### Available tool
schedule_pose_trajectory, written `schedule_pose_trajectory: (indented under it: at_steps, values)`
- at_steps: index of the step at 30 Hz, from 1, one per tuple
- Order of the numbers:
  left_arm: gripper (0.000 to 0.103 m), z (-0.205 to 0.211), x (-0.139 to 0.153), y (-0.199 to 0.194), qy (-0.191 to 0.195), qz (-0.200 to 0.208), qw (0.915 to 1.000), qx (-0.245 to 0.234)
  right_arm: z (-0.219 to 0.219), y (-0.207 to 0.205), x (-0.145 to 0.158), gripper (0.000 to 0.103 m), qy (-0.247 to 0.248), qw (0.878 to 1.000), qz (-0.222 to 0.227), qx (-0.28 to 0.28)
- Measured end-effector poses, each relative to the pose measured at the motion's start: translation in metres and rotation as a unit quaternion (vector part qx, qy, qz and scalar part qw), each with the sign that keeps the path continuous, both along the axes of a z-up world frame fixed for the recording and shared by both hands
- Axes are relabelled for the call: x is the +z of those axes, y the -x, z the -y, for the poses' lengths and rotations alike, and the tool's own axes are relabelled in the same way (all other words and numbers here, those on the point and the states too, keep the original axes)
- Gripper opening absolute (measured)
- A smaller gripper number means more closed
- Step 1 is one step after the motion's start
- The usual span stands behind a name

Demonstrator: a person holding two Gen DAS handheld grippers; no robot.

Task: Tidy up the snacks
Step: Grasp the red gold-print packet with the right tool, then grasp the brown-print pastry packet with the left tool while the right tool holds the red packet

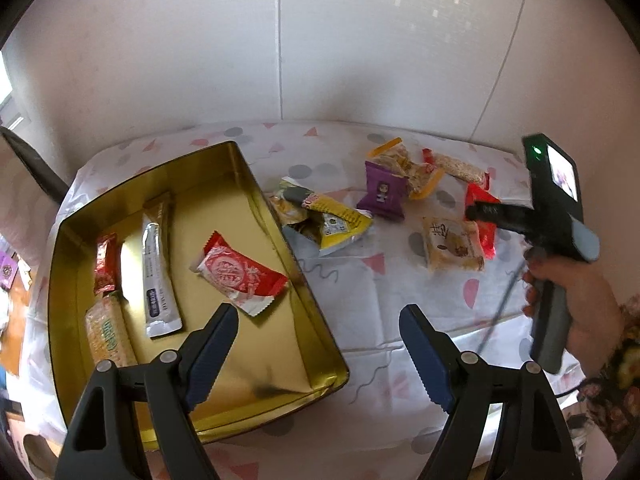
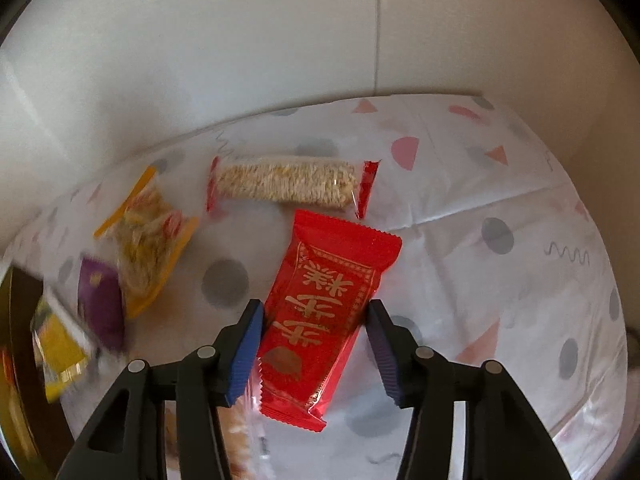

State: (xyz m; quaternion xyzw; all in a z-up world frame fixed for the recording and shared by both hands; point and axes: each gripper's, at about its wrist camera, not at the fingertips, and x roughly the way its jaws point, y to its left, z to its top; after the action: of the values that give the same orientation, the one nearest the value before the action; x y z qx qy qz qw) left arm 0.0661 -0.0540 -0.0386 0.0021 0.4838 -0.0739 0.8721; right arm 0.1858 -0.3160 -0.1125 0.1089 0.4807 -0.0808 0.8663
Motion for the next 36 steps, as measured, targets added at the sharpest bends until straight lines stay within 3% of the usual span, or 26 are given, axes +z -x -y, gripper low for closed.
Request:
schedule_pose_trajectory:
  at_steps: [7, 12, 16, 22, 28, 30, 32, 34, 36]
  values:
    - [0.084, 0.039, -0.009, -0.017, 0.016, -0.029, 0.9986, -0.042, 0.029, 0.054, -0.005, 0.05, -0.017, 0.999, 0.028, 0.022]
    - [0.094, 0.081, -0.022, -0.038, 0.013, -0.054, 0.9956, -0.076, 0.047, 0.089, -0.01, 0.05, -0.015, 0.999, 0.041, 0.023]
    - [0.095, 0.113, -0.037, -0.055, 0.011, -0.082, 0.9923, -0.092, 0.05, 0.101, -0.013, 0.05, -0.006, 0.998, 0.046, 0.036]
    - [0.095, 0.142, -0.058, -0.079, 0.065, -0.167, 0.9822, -0.058, 0.053, 0.1, -0.012, 0.05, -0.006, 0.997, 0.055, 0.044]
    - [0.095, 0.168, -0.078, -0.099, 0.078, -0.216, 0.973, -0.023, 0.055, 0.103, -0.012, 0.05, -0.006, 0.997, 0.065, 0.045]
    - [0.093, 0.17, -0.085, -0.103, 0.068, -0.219, 0.9731, -0.015, 0.054, 0.103, -0.012, 0.05, -0.005, 0.997, 0.067, 0.046]
    - [0.084, 0.172, -0.085, -0.104, 0.052, -0.2, 0.9783, -0.021, 0.054, 0.104, -0.012, 0.05, -0.005, 0.997, 0.069, 0.046]
    - [0.07, 0.18, -0.085, -0.102, 0.01, -0.18, 0.982, -0.055, 0.055, 0.106, -0.012, 0.05, -0.006, 0.996, 0.07, 0.048]
    - [0.068, 0.185, -0.082, -0.098, -0.016, -0.165, 0.9822, -0.088, 0.056, 0.107, -0.012, 0.05, -0.009, 0.996, 0.073, 0.049]
